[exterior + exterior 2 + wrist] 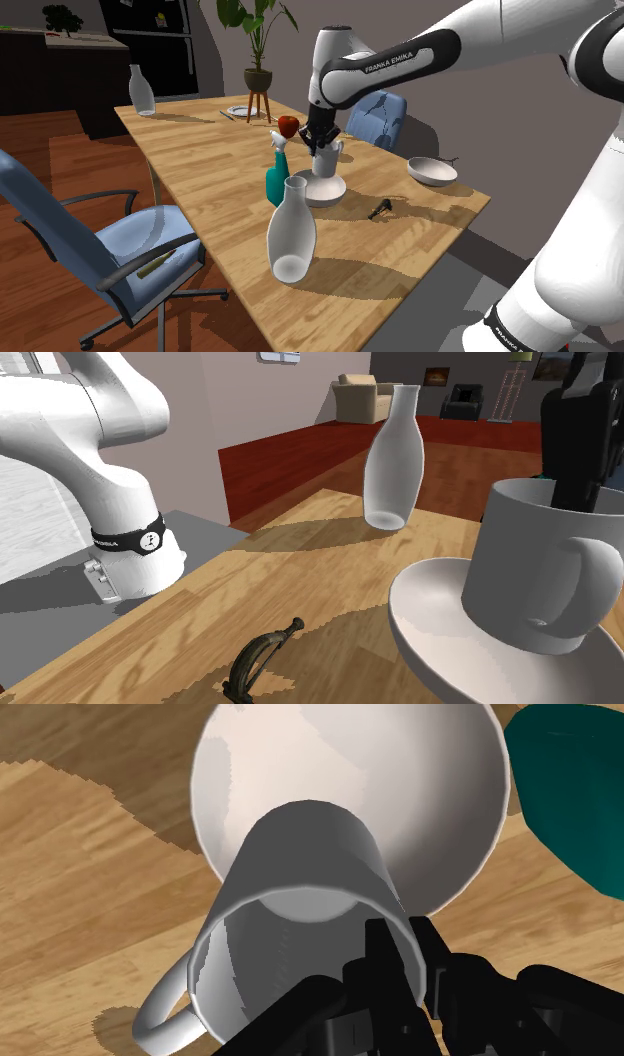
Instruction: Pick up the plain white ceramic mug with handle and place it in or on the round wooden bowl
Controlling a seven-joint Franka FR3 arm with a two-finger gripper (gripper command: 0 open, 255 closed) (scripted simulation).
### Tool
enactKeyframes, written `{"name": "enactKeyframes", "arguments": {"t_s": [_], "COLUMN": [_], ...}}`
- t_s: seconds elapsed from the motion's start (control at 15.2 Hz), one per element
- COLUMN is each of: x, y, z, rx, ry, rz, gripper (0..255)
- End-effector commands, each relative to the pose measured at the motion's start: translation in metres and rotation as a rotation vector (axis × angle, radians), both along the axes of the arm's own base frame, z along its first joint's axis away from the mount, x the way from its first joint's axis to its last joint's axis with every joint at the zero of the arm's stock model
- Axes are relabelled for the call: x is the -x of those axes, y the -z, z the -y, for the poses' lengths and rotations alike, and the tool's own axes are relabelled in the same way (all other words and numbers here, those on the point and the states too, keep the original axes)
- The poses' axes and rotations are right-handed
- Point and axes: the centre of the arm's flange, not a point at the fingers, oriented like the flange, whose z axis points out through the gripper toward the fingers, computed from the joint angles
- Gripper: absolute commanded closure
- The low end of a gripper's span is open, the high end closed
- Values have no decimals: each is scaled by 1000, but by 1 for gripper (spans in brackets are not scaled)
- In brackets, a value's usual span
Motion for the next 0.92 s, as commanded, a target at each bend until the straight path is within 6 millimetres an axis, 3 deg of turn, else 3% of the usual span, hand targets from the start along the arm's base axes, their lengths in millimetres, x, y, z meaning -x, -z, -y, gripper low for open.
{"name": "enactKeyframes", "arguments": {"t_s": [0.0, 0.26, 0.73, 0.79, 0.86], "x": [0, 0, 0, 0, 0], "y": [10, 31, 31, 31, 31], "z": [0, 0, 0, 0, 0], "rx": [0, 0, 0, 0, 0], "ry": [0, 0, 0, 0, 0], "rz": [1, 1, 1, 1, 1], "gripper": [255, 255, 255, 0, 0]}}
